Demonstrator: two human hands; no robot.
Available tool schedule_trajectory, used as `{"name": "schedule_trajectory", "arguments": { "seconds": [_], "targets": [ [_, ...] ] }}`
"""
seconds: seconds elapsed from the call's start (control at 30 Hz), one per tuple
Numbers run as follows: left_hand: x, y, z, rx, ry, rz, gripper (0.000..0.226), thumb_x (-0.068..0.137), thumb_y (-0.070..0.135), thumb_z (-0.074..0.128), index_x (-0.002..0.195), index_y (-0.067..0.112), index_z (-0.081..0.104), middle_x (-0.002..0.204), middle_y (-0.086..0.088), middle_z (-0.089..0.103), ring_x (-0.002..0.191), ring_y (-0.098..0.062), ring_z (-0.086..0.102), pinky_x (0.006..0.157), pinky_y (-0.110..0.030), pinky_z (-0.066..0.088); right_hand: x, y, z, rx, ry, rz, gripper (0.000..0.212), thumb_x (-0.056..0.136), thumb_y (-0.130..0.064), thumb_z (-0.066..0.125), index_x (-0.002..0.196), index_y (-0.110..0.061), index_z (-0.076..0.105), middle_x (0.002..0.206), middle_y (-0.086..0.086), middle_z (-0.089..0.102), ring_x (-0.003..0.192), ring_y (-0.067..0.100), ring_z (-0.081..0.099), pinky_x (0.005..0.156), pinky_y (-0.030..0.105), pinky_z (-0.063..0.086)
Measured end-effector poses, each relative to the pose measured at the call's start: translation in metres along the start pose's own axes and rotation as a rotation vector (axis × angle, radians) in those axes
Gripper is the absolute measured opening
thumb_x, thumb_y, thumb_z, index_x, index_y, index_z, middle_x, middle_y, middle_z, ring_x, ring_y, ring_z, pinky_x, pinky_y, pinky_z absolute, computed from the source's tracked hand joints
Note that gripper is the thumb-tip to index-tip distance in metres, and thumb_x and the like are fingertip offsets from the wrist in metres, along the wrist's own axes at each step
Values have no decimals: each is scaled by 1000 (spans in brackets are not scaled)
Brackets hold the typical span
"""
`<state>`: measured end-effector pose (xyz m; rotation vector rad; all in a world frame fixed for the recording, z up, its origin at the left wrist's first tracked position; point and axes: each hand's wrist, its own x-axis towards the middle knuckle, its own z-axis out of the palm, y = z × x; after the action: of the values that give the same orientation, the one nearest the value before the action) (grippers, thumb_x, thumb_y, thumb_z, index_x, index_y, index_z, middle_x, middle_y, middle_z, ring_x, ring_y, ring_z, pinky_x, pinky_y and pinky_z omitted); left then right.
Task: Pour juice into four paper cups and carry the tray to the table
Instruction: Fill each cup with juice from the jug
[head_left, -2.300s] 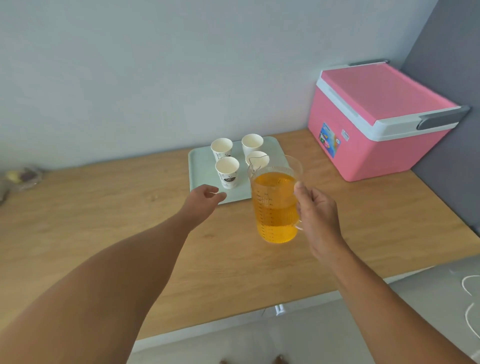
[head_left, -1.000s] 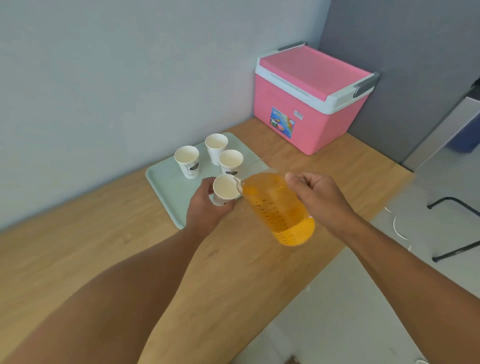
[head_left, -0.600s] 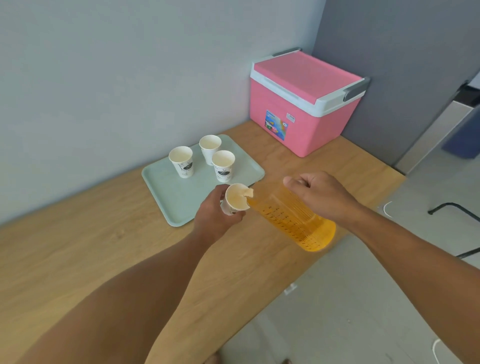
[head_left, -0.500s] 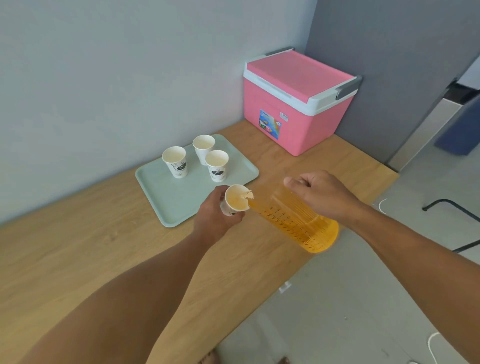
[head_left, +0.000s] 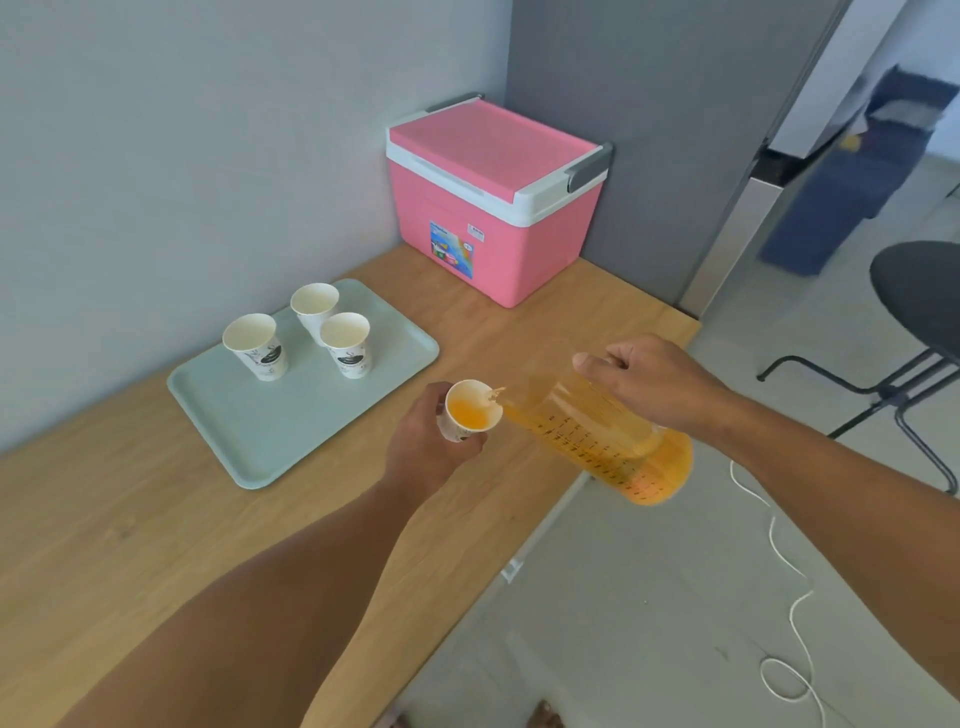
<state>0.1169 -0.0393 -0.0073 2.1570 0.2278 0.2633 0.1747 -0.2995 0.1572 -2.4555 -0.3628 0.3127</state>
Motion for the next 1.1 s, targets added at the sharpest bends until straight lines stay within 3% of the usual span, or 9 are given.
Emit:
{"name": "schedule_trajectory", "arguments": {
  "seconds": [0.33,0.63,0.8,0.9,1.0,1.1],
  "targets": [
    [5,22,32,-100,-10,-3,69,67,44,93,125,35,55,117,17,68,106,-8,65,81,-33,60,-10,23,-17,73,28,28,59,95,-68,56,63,-26,29,53,-13,30,47,9,29,56,34,32],
    [10,25,11,-198,60,-79,64,71,45,91,122,39,52,116,19,66,107,-5,65,86,-36,61,-5,26,23,496,27,78,45,98,-55,62,73,-20,50,66,3,39,61,21,36,64,41,33],
    [9,8,-23,-174,131,-131,69,73,46,89,128,30,51,121,14,65,108,-8,64,87,-35,60,4,1,53,751,18,60,67,67,-83,73,89,-20,69,86,11,54,81,28,47,74,46,42],
    [9,-8,-48,-160,200,-175,69,73,45,90,128,32,50,120,14,65,109,-11,64,88,-33,58,11,-18,70,826,-3,28,57,74,-77,75,84,-22,68,85,11,52,80,28,46,74,45,41],
    [12,-18,-65,-148,238,-206,69,73,45,90,128,32,51,116,20,64,106,-5,63,89,-32,57,14,-30,79,894,17,-3,42,92,-57,69,68,-25,59,67,7,40,63,23,36,61,33,34],
    [19,-22,-79,-142,275,-230,65,74,46,89,124,32,51,113,23,63,105,-6,63,89,-33,55,16,-34,85,939,35,-6,45,99,-47,65,63,-28,47,60,-5,31,57,14,27,57,34,23]
  ]
}}
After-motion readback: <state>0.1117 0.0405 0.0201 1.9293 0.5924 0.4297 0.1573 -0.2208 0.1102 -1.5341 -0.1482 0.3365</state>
